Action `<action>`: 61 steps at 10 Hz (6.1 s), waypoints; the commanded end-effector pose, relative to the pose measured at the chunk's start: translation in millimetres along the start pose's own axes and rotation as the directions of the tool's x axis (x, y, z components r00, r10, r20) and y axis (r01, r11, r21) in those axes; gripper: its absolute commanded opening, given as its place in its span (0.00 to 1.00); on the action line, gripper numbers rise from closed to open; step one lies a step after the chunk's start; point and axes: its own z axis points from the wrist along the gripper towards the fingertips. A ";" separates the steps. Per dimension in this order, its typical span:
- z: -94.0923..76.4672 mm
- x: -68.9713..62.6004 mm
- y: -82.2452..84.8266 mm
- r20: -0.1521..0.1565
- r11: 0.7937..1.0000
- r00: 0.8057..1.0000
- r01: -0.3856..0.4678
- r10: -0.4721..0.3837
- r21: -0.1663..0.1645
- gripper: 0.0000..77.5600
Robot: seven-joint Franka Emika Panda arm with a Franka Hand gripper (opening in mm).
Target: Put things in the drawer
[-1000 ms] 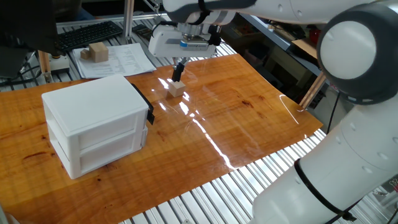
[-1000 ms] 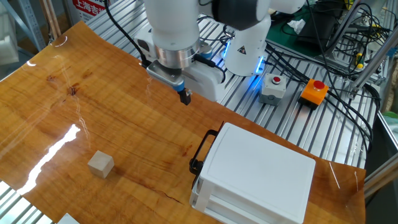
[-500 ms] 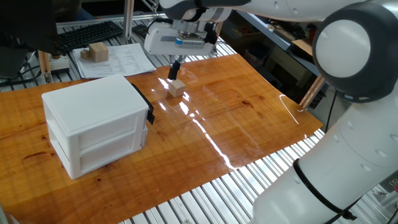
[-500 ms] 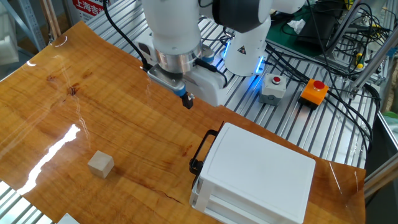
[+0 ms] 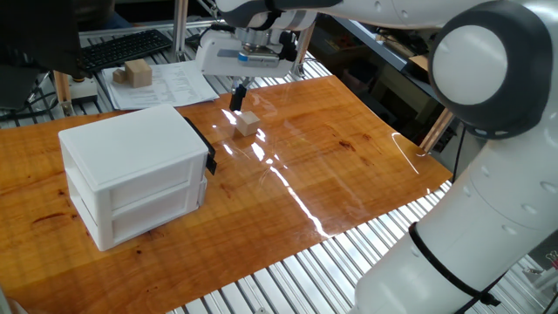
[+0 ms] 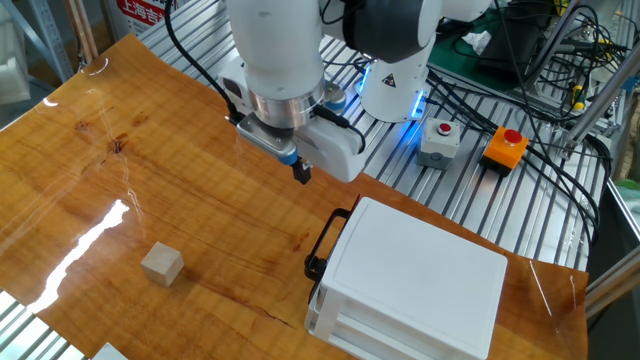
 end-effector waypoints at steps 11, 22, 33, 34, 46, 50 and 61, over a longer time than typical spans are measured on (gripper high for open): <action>-4.3 6.2 16.1 0.017 0.997 0.997 -0.071 0.071 0.032 0.00; -4.3 6.2 16.1 0.024 0.999 0.999 -0.047 0.047 0.007 0.00; 20.5 -18.3 47.7 0.035 0.999 0.999 -0.010 0.009 0.034 0.00; 25.0 -21.9 51.9 0.037 0.999 0.999 -0.010 0.008 0.053 0.00; 37.2 -31.0 60.9 0.038 0.994 0.999 0.012 -0.016 0.110 1.00; 37.2 -31.0 60.9 0.038 0.994 0.999 0.012 -0.016 0.110 1.00; 46.9 -46.1 41.5 0.026 0.993 0.998 0.055 -0.058 0.107 1.00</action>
